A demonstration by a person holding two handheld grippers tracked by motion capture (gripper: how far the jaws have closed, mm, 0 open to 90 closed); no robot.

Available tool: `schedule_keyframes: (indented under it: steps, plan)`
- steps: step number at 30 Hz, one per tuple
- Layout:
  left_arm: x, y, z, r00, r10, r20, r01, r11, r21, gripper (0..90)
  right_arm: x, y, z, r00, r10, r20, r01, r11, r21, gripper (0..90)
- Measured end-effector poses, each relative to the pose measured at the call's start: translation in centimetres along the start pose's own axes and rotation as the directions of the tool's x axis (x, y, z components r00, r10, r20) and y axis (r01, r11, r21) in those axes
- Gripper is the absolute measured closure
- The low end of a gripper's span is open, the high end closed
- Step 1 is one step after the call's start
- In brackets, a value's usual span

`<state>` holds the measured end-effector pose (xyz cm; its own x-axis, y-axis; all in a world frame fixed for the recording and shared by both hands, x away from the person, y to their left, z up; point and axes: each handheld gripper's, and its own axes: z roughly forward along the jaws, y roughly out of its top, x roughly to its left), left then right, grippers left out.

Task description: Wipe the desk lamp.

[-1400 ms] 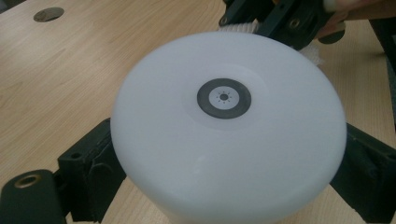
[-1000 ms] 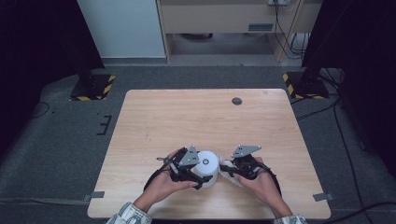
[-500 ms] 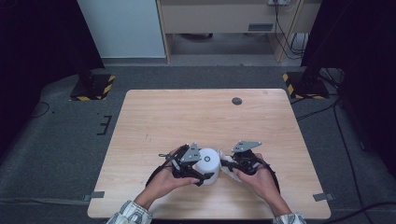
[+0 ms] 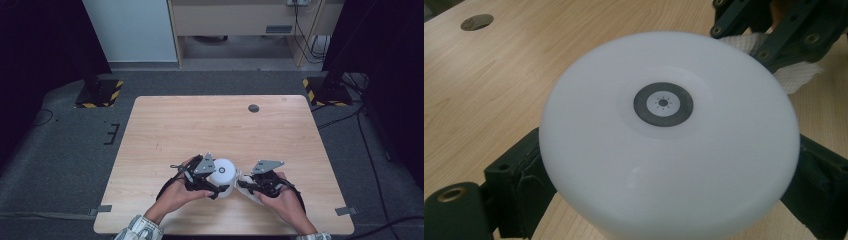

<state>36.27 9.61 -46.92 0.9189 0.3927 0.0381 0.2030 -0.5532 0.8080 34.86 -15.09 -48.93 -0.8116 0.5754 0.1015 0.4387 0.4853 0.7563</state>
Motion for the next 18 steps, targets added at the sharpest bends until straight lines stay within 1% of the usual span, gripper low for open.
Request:
schedule_keyframes:
  steps: [1, 3, 5, 7, 8, 9, 11, 13, 15, 16, 17, 18]
  plan:
    - [0.0, 0.0, 0.0, 1.0, 0.0, 0.001, 0.0, 1.0, 0.002, 7.1, 0.2, 0.1, -0.4, 1.0, 0.002, -0.005, -0.002, 1.0, -0.013, 73.4]
    - [0.0, 0.0, 0.0, 1.0, 0.0, 0.001, 0.0, 1.0, 0.003, 7.1, 0.4, 0.2, -1.2, 1.0, 0.001, -0.008, -0.002, 0.998, -0.061, 73.4]
    - [0.0, 0.0, 0.1, 1.0, 0.0, 0.001, 0.0, 1.0, 0.003, 7.1, 0.4, 0.5, -1.9, 0.9998, 0.01, -0.014, -0.012, 0.993, -0.115, 73.4]
    - [0.0, 0.1, 0.1, 1.0, -0.001, 0.002, 0.001, 1.0, 0.003, 7.1, 0.3, 0.8, -2.4, 0.9995, 0.024, -0.018, -0.027, 0.985, -0.17, 73.4]
    - [0.0, 0.1, 0.1, 1.0, -0.001, 0.002, 0.001, 1.0, 0.003, 7.1, 0.2, 0.9, -2.4, 0.9996, 0.022, -0.017, -0.025, 0.984, -0.175, 73.4]
    - [0.0, 0.1, 0.2, 1.0, -0.001, 0.002, 0.001, 1.0, 0.002, 7.1, 0.2, 0.9, -2.2, 0.9997, 0.022, -0.014, -0.024, 0.985, -0.17, 73.4]
    - [0.0, 0.1, 0.2, 1.0, -0.002, 0.002, 0.002, 1.0, 0.002, 7.1, 0.0, 0.7, -1.8, 0.9997, 0.024, -0.007, -0.025, 0.989, -0.143, 73.3]
    - [0.0, 0.1, 0.2, 1.0, -0.001, 0.001, 0.001, 1.0, 0.003, 7.1, -0.1, 0.5, -1.0, 0.9997, 0.023, 0.003, -0.023, 0.996, -0.091, 73.3]
    - [0.0, 0.1, 0.2, 1.0, -0.002, 0.001, 0.002, 1.0, 0.003, 7.1, -0.2, 0.1, -0.3, 0.9996, 0.029, 0.006, -0.029, 0.999, -0.037, 73.3]
    - [0.0, 0.1, 0.2, 1.0, -0.003, 0.0, 0.003, 1.0, 0.003, 7.1, -0.1, -0.1, 0.0, 0.9997, 0.022, 0.008, -0.022, 1.0, -0.01, 73.4]
    - [0.0, 0.1, 0.2, 1.0, -0.003, 0.0, 0.003, 1.0, 0.004, 7.1, 0.0, -0.3, 0.0, 0.9999, 0.016, 0.005, -0.017, 1.0, 0.007, 73.4]
    - [0.0, 0.1, 0.2, 1.0, -0.003, 0.0, 0.003, 1.0, 0.004, 7.1, 0.1, -0.5, 0.0, 0.9999, 0.014, 0.003, -0.014, 1.0, 0.012, 73.4]
